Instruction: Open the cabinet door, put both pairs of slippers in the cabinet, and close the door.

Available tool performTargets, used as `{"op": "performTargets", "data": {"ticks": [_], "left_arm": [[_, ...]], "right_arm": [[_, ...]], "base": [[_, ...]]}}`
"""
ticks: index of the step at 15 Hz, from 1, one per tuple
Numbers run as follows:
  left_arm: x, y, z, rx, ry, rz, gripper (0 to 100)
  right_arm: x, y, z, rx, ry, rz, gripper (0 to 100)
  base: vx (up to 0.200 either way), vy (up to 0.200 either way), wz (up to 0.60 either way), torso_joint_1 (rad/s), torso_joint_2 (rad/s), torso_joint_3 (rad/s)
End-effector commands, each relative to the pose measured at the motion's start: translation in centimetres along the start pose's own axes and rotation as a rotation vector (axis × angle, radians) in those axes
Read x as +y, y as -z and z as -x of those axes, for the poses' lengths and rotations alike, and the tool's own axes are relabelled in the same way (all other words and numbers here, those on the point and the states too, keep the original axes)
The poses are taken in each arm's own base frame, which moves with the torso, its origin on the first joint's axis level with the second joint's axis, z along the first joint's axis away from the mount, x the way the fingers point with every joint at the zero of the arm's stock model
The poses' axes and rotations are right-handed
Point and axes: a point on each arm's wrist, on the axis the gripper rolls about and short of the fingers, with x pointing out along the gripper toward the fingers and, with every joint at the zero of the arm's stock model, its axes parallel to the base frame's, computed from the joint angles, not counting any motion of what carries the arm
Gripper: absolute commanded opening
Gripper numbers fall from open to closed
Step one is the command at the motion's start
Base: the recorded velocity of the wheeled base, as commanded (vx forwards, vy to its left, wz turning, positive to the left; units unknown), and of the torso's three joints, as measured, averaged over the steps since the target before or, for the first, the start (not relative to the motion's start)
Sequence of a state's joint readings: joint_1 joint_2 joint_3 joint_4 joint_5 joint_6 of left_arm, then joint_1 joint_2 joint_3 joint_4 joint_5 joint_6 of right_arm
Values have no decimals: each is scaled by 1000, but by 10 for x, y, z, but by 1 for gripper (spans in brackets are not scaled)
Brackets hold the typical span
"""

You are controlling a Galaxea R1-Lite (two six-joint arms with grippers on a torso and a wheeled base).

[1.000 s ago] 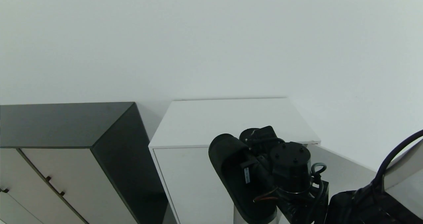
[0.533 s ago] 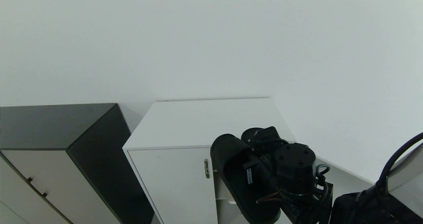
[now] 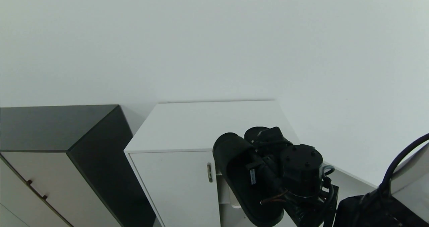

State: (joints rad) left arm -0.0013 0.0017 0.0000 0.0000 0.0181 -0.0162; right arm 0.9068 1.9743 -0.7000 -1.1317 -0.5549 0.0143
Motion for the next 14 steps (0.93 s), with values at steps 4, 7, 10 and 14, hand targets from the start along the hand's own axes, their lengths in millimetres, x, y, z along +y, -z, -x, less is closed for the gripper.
{"op": "performTargets", "data": {"ticks": [4,7,10,14], "left_arm": [[0,0,0,1,0,1,0],[0,0,0,1,0,1,0],[0,0,0,1,0,1,0],[0,0,0,1,0,2,0]], "right_arm": [[1,4,-2,-4,1,-1,0],[0,7,0,-9,-27,-4,0],[-2,10,4,-6,-35,0,0],[-4,23,18,-3,-50,4,0]], "base": [[0,0,0,0,0,0],[0,0,0,-30,63,33],[0,0,0,-155,352,198],[0,0,0,-203,465,266]]}}
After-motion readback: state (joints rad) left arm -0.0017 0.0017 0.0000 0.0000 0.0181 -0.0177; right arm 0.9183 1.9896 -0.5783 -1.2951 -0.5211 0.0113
